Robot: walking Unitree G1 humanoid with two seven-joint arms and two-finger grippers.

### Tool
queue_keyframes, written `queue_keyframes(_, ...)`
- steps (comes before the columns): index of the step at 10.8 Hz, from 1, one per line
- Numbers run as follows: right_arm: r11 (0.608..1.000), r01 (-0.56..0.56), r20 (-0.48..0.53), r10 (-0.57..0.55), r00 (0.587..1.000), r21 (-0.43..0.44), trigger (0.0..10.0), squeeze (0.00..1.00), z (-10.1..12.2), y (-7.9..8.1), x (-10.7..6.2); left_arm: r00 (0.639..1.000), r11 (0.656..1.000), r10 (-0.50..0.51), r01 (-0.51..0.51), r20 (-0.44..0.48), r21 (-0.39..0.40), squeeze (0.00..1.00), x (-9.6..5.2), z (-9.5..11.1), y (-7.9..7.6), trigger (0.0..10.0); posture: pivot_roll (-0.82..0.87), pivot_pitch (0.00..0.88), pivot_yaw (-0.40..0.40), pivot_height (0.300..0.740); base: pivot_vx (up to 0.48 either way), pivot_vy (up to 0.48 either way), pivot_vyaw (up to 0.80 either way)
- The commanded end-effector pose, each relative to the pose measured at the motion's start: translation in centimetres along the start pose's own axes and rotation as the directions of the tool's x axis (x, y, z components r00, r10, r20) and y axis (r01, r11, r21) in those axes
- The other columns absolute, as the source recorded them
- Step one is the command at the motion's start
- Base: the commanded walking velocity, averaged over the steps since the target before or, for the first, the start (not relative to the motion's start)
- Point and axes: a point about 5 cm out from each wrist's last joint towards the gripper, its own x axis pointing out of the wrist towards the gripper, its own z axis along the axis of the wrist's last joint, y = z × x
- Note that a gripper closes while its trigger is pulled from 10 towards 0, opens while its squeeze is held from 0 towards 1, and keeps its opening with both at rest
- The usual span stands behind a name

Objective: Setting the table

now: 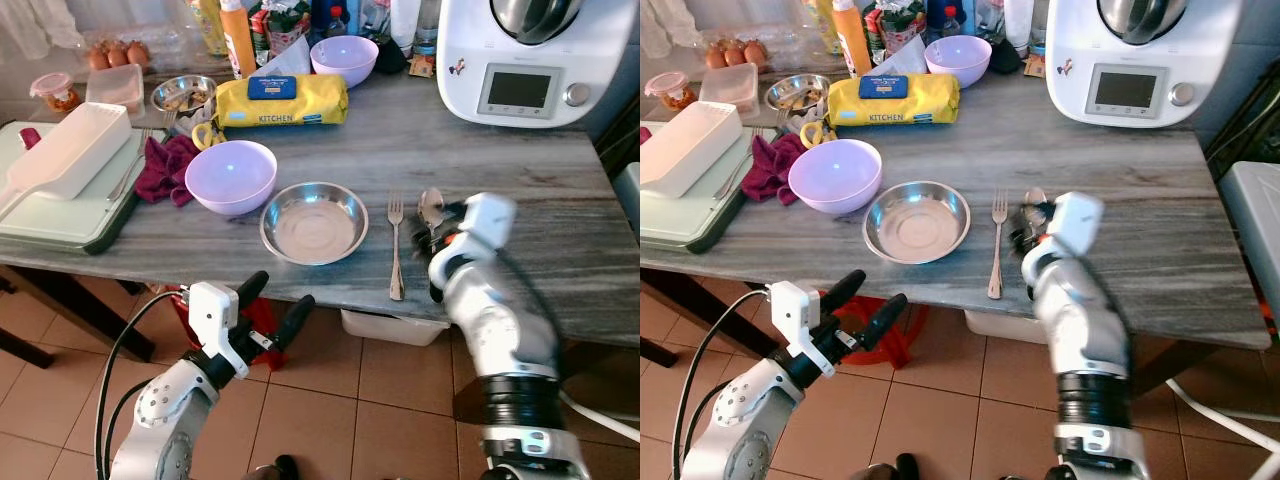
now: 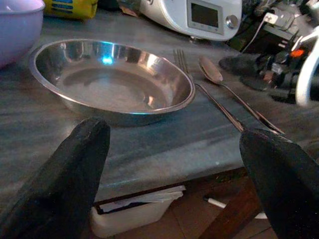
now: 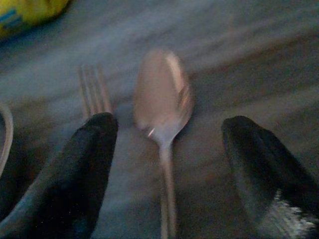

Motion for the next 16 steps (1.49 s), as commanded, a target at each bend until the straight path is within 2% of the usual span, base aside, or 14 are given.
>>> queue_keyframes(1,1.000,-0.010,0.022,0.010,1.000,-0.001,10.0,1.00,0.6,0.2,-0.2,1.000,1.000,0.008,-0.008,0.006,0.010,0.00,-0.2,0.4,0.4,10.0,-0.04,0.171,0.075,0.740,0.000,0.000,0.00)
queue_keyframes(2,1.000,-0.020,0.055,0.020,0.998,-0.006,10.0,1.00,1.1,0.3,-0.4,1.000,1.000,0.010,-0.010,0.006,0.010,0.00,-0.2,0.4,0.5,10.0,-0.04,0.169,0.072,0.740,0.000,0.000,0.00)
queue_keyframes(3,0.999,-0.048,0.135,0.050,0.990,-0.019,10.0,1.00,2.3,0.5,-0.7,1.000,1.000,0.008,-0.008,0.009,0.009,0.00,-0.2,0.3,0.5,10.0,-0.04,0.167,0.068,0.740,0.000,0.000,0.00)
queue_keyframes(6,0.988,-0.081,0.293,0.115,0.949,-0.128,10.0,1.00,4.1,0.8,-2.1,1.000,1.000,0.008,-0.008,0.023,0.004,0.00,-0.3,0.5,0.6,10.0,-0.04,0.163,0.064,0.740,0.000,0.000,0.00)
queue_keyframes(7,0.984,-0.084,0.302,0.128,0.945,-0.154,10.0,1.00,4.1,0.9,-2.5,0.999,1.000,0.011,-0.011,0.032,0.002,0.00,-0.3,0.7,0.6,10.0,-0.04,0.162,0.064,0.740,0.000,0.000,0.00)
queue_keyframes(9,0.981,-0.078,0.264,0.123,0.957,-0.175,10.0,1.00,2.5,0.5,-3.3,0.992,0.993,0.106,-0.109,0.063,0.045,0.00,-0.4,1.1,1.1,10.0,-0.04,0.162,0.064,0.740,0.000,0.000,0.00)
queue_keyframes(10,0.980,-0.075,0.259,0.122,0.958,-0.184,10.0,1.00,2.0,0.3,-3.7,0.980,0.980,0.191,-0.194,0.061,0.052,0.00,-0.4,1.1,1.6,10.0,-0.04,0.162,0.064,0.740,0.000,0.000,0.00)
queue_keyframes(11,0.969,-0.073,0.276,0.139,0.951,-0.235,10.0,1.00,1.6,0.2,-4.5,0.958,0.956,0.283,-0.286,0.049,0.070,0.00,-1.0,0.7,2.2,10.0,-0.04,0.166,0.072,0.740,0.000,0.000,0.00)
queue_keyframes(13,0.932,-0.040,0.347,0.174,0.921,-0.360,10.0,1.00,2.4,0.2,-5.5,0.933,0.927,0.349,-0.358,0.087,0.114,0.00,-1.3,1.4,2.4,10.0,-0.05,0.173,0.074,0.740,0.000,0.000,0.00)
queue_keyframes(14,0.925,-0.005,0.363,0.155,0.919,-0.380,10.0,1.00,2.4,-0.3,-5.8,0.915,0.908,0.388,-0.400,0.106,0.125,0.00,-1.4,1.8,2.7,10.0,-0.04,0.174,0.071,0.740,0.000,0.000,0.00)
queue_keyframes(15,0.928,0.010,0.366,0.137,0.920,-0.372,10.0,1.00,2.2,-0.7,-5.9,0.915,0.905,0.389,-0.401,0.106,0.141,0.00,-1.4,1.8,2.8,10.0,-0.04,0.174,0.071,0.740,0.000,0.000,0.00)
queue_keyframes(16,0.918,0.021,0.374,0.139,0.917,-0.395,10.0,1.00,2.0,-0.9,-6.2,0.886,0.870,0.448,-0.463,0.120,0.168,0.00,-1.2,2.0,3.3,10.0,-0.04,0.177,0.068,0.740,0.000,0.000,0.00)
